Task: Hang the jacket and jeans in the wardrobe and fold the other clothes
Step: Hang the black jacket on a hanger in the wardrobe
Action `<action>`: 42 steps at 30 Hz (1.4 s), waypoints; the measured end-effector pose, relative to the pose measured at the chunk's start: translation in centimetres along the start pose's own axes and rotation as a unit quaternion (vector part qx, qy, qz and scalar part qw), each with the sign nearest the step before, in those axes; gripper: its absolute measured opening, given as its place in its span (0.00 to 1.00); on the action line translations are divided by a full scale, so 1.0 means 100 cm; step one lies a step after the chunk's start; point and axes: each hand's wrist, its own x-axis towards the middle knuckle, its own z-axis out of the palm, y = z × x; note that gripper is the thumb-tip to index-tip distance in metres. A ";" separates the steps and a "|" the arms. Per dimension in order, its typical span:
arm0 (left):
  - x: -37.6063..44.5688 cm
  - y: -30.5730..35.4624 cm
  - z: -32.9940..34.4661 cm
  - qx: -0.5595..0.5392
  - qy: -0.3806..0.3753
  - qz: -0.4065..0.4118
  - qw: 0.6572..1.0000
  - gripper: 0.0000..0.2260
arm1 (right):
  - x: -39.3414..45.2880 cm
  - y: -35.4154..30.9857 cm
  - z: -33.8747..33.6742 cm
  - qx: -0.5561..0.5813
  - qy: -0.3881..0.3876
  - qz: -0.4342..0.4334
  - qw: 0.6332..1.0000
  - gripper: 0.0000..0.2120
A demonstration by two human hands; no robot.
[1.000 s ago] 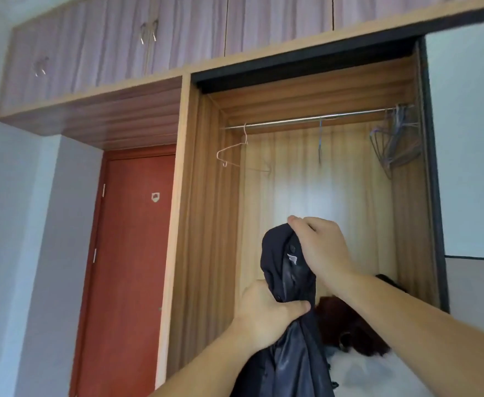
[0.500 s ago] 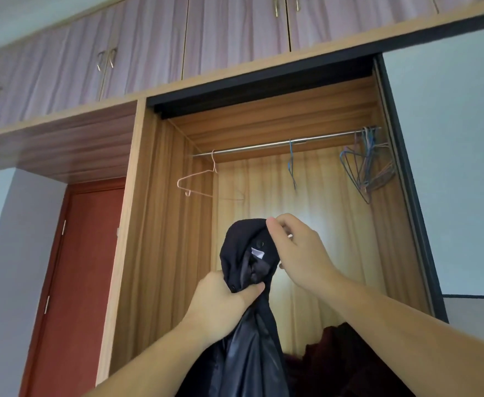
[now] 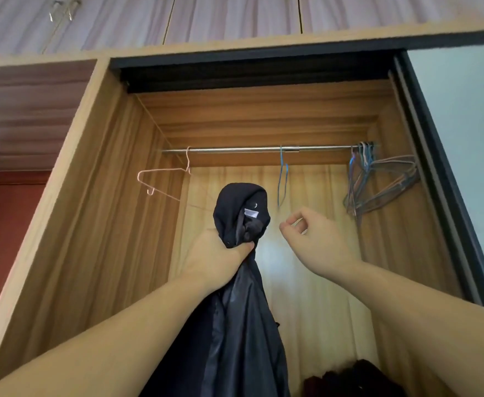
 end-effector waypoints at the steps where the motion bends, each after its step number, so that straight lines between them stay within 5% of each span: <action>1: 0.015 -0.007 0.001 -0.007 0.002 0.010 1.000 0.11 | 0.011 0.002 0.005 -0.019 0.011 -0.001 1.000 0.07; 13: 0.148 -0.057 0.030 -0.019 0.010 0.067 0.998 0.11 | 0.147 0.009 0.031 -0.222 0.141 0.025 0.964 0.15; 19: 0.179 -0.067 0.053 0.001 0.019 0.081 0.996 0.11 | 0.200 0.011 0.038 -0.261 0.137 0.045 0.955 0.15; 32: 0.214 -0.091 0.101 0.038 0.019 0.086 0.995 0.11 | 0.263 0.048 0.055 -0.167 0.116 0.053 0.978 0.17; 42: 0.212 -0.110 0.103 0.021 0.014 0.063 0.998 0.10 | 0.265 0.076 0.054 -0.072 0.246 0.100 0.961 0.20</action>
